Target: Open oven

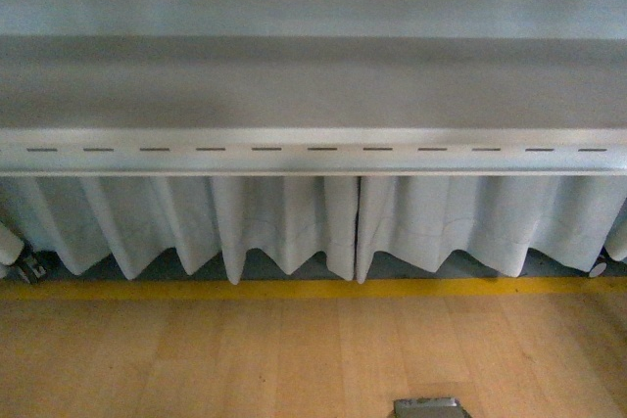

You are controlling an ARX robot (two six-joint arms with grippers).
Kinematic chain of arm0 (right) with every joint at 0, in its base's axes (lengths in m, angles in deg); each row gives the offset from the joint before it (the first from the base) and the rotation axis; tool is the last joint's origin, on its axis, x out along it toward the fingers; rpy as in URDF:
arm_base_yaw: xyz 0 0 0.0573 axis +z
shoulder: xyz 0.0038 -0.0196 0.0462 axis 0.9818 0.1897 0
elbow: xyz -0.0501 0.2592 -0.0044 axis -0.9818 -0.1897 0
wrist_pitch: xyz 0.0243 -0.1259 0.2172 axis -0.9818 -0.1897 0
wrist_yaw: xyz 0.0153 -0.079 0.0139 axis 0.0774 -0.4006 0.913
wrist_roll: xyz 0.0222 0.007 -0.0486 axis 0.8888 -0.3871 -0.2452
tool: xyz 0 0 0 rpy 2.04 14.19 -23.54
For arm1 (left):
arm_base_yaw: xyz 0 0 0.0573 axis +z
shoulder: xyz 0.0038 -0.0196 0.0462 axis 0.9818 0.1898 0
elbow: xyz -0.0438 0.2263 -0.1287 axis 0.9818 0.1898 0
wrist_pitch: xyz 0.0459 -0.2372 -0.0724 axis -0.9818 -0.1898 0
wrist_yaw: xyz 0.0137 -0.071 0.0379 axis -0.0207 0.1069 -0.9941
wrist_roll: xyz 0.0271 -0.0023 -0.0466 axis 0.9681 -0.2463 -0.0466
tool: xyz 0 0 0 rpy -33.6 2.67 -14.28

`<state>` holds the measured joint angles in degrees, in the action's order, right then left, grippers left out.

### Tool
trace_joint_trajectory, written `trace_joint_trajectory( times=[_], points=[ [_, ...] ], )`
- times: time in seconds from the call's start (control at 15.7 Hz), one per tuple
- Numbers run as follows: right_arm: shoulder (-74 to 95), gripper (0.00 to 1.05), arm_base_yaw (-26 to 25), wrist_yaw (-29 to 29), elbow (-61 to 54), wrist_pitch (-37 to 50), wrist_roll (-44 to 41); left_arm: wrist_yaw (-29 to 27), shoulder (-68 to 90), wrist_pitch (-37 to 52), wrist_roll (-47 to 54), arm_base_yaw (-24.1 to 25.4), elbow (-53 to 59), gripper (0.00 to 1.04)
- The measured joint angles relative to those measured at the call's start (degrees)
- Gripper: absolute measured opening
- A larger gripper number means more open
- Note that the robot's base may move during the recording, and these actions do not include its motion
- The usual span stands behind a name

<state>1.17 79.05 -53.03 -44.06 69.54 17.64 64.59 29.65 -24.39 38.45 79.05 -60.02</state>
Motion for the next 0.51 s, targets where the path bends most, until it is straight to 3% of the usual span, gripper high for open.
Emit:
trace_joint_trajectory(
  times=[0.51],
  points=[
    [0.0,0.98,0.0,-0.1,0.0,0.0,0.0,0.0,0.0,0.0,0.2,0.0,0.0,0.98]
  ],
)
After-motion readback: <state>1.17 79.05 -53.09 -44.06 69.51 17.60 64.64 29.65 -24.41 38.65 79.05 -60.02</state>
